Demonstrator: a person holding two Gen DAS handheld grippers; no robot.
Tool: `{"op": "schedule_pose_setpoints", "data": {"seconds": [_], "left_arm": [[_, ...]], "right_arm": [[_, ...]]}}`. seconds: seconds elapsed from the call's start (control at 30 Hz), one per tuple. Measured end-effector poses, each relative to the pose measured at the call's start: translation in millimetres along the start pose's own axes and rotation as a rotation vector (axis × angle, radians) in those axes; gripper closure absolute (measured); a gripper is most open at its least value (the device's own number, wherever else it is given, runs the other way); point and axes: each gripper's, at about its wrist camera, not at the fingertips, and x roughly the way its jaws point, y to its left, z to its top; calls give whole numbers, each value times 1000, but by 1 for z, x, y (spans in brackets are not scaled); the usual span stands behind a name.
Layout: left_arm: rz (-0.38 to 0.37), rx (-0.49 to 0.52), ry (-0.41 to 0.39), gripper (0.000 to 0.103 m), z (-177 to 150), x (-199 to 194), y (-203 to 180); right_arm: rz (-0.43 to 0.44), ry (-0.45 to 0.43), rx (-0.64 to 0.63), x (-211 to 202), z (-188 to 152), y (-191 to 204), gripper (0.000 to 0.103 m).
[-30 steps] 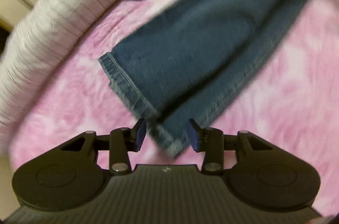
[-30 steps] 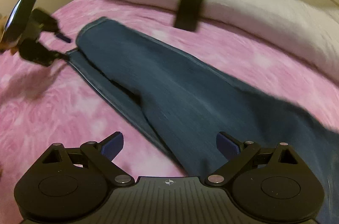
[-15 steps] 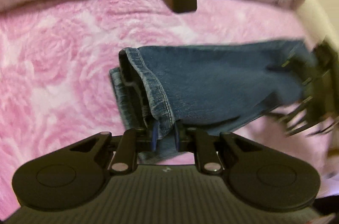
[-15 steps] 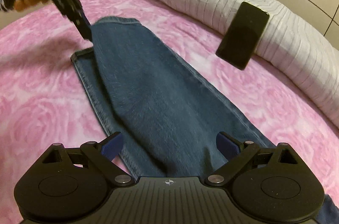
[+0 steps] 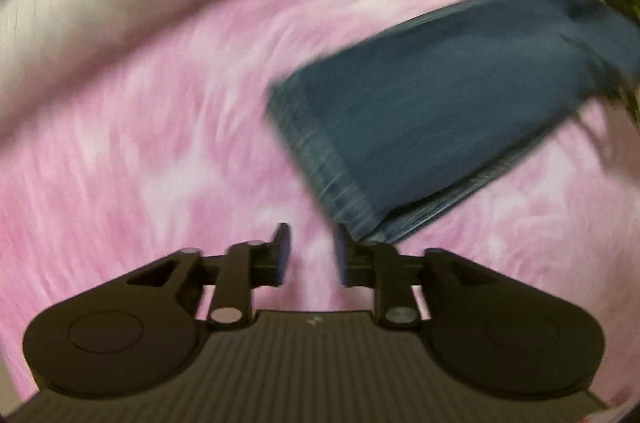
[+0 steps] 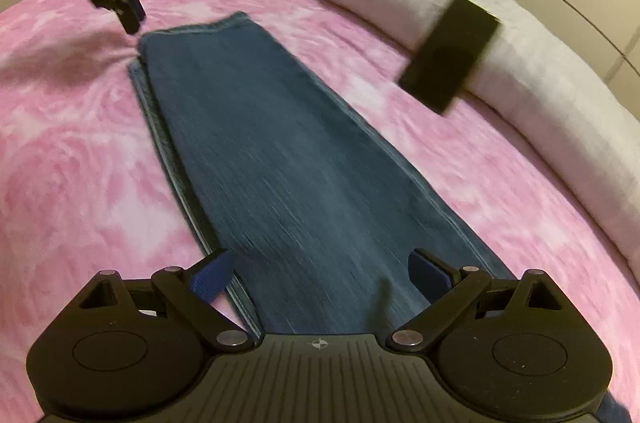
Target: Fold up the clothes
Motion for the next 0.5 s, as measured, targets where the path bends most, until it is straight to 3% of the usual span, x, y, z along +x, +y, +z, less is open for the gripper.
{"op": "schedule_pose_setpoints", "data": {"seconds": [0.1, 0.23, 0.3, 0.37, 0.4, 0.43, 0.5], "left_arm": [[-29, 203, -83, 72, 5, -6, -47], [-21, 426, -116, 71, 11, 11, -104], [-21, 483, -129, 68, 19, 22, -126], [26, 530, -136, 69, 25, 32, -139], [48, 544, -135, 73, 29, 37, -143], [62, 548, -132, 86, 33, 41, -145], [32, 479, -117, 91, 41, 40, -131]], "right_arm": [[-33, 29, 45, -12, -17, -3, 7], [-72, 70, 49, -22, -38, -2, 7], [-95, 83, 48, -27, -48, -5, 7], [-127, 100, 51, -32, -59, -9, 7], [-137, 108, 58, -35, -65, -13, 7], [-150, 116, 72, -39, -71, -17, 7], [-182, 130, 104, -50, -82, -26, 7]]}}
